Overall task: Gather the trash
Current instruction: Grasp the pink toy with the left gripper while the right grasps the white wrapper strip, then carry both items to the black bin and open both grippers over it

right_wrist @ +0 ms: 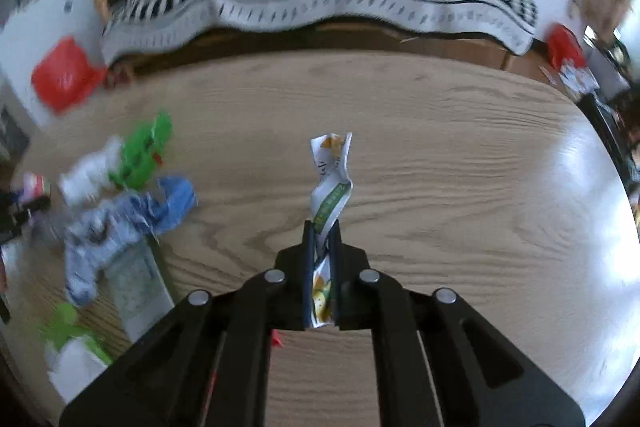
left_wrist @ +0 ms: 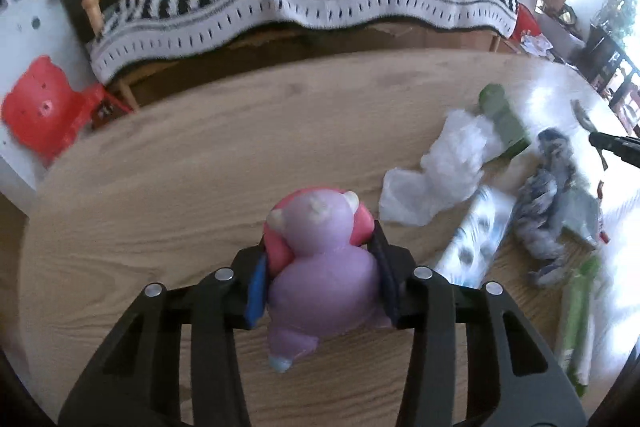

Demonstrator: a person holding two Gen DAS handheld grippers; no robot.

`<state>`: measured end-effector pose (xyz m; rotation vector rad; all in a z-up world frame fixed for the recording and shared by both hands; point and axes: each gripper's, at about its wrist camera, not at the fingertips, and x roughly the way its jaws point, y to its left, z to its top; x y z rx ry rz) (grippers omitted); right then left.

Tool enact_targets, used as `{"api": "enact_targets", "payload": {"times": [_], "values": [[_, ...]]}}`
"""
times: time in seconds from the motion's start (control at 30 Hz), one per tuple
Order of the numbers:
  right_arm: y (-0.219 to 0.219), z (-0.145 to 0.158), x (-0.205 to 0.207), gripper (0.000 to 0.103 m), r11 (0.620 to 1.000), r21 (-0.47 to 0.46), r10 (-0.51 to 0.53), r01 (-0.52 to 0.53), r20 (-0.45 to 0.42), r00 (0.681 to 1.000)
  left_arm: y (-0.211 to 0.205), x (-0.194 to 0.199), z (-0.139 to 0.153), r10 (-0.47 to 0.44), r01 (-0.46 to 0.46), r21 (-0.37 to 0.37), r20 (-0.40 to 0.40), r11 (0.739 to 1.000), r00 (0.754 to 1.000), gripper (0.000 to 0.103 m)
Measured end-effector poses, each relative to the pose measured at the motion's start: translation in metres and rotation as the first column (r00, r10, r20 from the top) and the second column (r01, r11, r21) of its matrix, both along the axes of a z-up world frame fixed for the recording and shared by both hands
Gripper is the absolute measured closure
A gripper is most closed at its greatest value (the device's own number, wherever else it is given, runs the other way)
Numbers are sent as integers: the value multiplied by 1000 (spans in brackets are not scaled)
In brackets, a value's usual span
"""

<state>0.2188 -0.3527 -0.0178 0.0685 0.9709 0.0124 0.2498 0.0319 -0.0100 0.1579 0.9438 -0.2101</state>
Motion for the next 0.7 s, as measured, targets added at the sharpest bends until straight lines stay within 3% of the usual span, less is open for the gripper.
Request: {"api": "enact_targets", "payload": {"times": [0.13,0.27,0.43,0.57,0.7], "values": [[-9,31,-21,95,1000,-25,0,1,46,999,-12,-12,36,-15,12,38,67,999,998,59],[-21,50,-49,95,1000,-29,1,1,67,998,-26,-31,69,-28,27,11,110,1000,994,59],[-45,60,-87,95,999,-18,-42,44,73,996,-89,-64,99,-143,143,10,156,990,977,59],[-86,68,-134,95,993,-15,-116,118,89,989,-168,-94,102,-271,278,-31,152,960,951,59],[-144,75,-193,95,975,-5,-221,222,94,971,-271,-143,89,-441,451,-78,120,889,890,59]]}}
